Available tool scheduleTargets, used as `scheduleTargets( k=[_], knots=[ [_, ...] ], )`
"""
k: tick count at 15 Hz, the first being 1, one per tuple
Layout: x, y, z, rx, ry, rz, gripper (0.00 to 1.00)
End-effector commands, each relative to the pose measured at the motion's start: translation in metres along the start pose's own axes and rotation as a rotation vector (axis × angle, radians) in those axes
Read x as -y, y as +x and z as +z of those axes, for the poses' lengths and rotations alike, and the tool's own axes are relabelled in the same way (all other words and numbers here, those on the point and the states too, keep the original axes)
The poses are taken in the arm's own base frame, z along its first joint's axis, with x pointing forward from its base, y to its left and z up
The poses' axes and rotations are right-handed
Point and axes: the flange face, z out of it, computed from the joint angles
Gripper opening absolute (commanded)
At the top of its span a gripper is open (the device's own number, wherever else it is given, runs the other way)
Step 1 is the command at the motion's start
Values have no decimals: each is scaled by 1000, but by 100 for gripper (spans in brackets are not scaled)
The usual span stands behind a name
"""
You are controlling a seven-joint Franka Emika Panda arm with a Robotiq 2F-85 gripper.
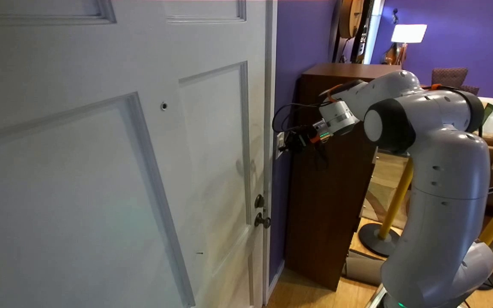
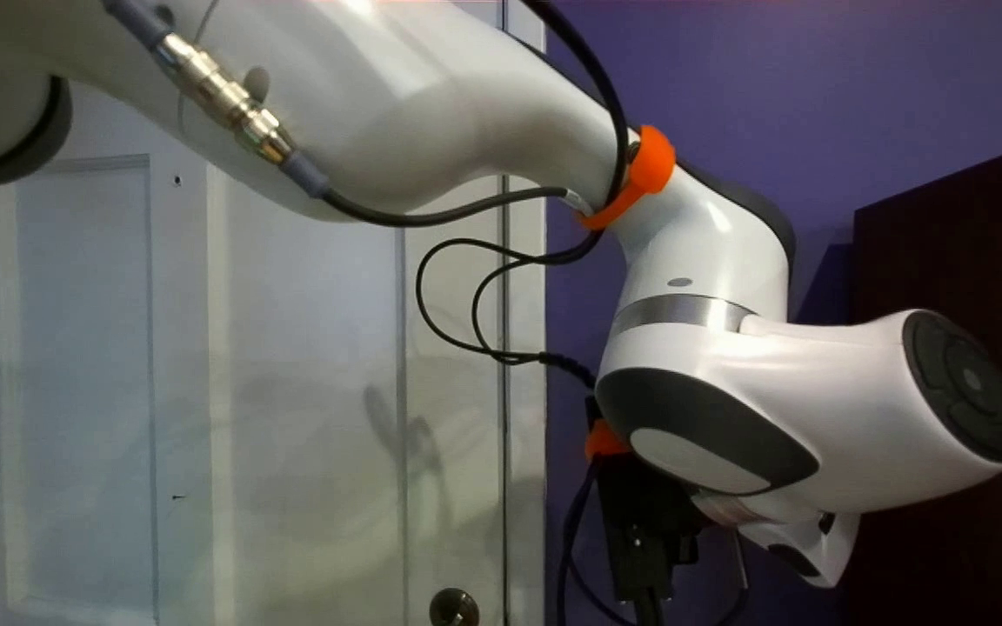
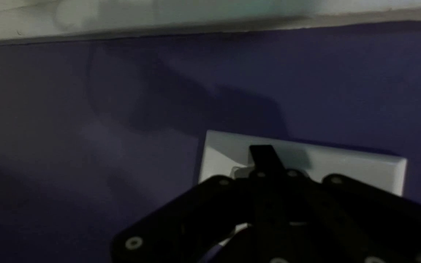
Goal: Flip the light switch downwards
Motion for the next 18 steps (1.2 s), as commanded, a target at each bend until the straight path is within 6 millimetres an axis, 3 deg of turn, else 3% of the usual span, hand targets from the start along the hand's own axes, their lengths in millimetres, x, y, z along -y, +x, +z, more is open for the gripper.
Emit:
scheduleTargets(
  k=[1,9,10,11,18],
  knots=[
    [15,1,-21,-54,-44,-34,0],
    [22,-3,-52,-93,-161,-86,0],
    [24,-3,-56,-94,-179,-92,8],
    [26,-4,-59,-101,-190,-96,27],
    [43,-21,-80,-123,-300,-149,74]
  ],
)
